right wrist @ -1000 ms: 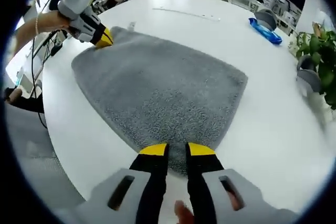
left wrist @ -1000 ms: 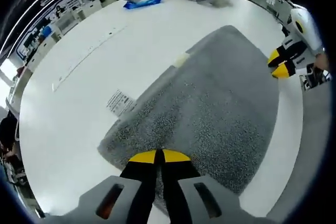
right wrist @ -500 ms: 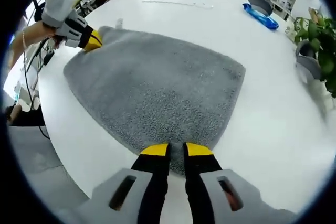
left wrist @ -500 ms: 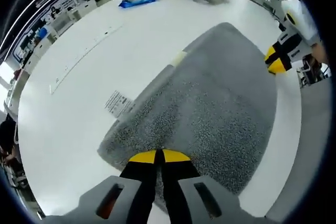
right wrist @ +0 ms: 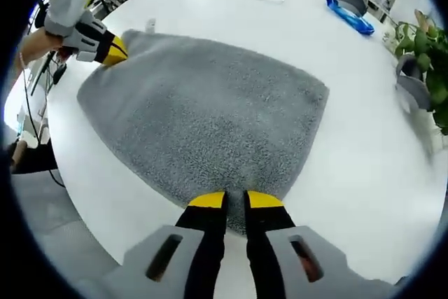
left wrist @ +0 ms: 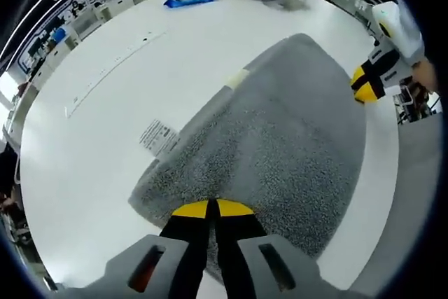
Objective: Fold the towel on the table until its edges align and the towel forms a compact rectangular stack.
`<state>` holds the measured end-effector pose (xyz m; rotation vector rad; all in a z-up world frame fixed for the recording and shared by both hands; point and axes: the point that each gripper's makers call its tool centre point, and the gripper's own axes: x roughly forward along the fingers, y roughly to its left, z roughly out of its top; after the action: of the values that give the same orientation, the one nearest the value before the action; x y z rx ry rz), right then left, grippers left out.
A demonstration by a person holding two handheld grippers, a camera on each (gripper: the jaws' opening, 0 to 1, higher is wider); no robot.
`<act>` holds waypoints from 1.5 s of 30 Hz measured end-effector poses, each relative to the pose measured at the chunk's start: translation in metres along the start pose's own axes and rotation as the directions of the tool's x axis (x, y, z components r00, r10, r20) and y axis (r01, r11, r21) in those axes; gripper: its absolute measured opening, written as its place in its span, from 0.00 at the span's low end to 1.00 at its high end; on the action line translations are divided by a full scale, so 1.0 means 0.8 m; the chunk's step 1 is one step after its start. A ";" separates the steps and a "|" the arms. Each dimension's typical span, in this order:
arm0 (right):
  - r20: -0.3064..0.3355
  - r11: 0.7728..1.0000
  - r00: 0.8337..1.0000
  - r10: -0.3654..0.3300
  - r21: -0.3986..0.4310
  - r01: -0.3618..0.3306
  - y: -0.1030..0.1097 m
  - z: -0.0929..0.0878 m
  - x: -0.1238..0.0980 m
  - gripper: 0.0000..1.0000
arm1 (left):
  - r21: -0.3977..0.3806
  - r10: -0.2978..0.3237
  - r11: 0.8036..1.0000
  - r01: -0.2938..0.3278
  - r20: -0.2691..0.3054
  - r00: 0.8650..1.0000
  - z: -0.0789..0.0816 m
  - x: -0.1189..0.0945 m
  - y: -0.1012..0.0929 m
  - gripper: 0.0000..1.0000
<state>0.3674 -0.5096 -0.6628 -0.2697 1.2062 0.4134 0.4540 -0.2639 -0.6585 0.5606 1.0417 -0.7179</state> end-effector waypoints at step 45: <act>-0.105 0.975 0.994 0.022 -0.216 -0.045 -0.019 0.025 0.009 0.07 | 0.047 0.061 0.997 -0.057 -0.091 0.994 -0.074 -0.043 -0.108 0.02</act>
<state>0.3928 -0.5135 -0.6631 -0.4647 1.2678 0.5684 0.3438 -0.2687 -0.6582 0.6653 1.0921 -0.6689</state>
